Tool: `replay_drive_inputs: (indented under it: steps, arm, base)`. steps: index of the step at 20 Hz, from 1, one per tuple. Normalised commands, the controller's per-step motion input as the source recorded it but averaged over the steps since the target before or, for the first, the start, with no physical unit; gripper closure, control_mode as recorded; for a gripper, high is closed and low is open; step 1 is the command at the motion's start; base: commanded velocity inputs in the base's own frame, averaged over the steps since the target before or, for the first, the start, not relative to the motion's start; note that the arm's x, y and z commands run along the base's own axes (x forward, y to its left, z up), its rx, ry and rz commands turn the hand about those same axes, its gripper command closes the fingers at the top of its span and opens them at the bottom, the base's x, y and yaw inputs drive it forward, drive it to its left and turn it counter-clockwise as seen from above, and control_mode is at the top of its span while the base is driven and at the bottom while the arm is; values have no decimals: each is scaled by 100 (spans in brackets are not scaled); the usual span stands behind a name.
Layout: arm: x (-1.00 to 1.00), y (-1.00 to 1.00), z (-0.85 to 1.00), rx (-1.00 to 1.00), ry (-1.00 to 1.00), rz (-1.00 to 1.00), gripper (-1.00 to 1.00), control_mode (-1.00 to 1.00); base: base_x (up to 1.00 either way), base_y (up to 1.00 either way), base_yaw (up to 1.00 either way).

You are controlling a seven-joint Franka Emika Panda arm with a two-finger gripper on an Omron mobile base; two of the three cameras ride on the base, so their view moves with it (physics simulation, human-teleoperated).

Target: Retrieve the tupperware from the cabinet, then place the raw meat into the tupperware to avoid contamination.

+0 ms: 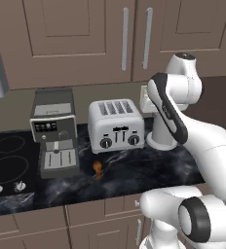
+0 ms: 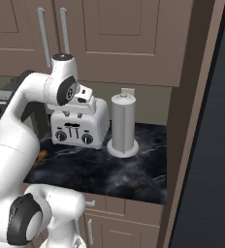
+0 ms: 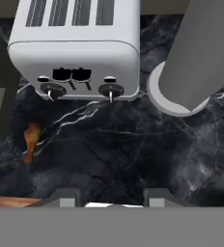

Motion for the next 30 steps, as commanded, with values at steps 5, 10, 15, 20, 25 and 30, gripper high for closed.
replay_drive_inputs:
  steps: [5,10,15,20,25,30]
  arm:
    - [0,0,-5,0,-1,0,-100,-100]
    - [-6,0,0,0,0,1,-100,-100]
    - [-15,0,2,1,-2,3,-100,-100]
    - [-16,0,9,4,-7,4,-100,-100]
    - [-14,0,17,4,-9,5,-100,-100]
    - [-11,0,23,1,-11,3,-100,-100]
  base:
    - [0,0,0]
    - [0,0,0]
    - [0,0,0]
    - [0,0,0]
    - [0,0,0]
    - [0,0,0]
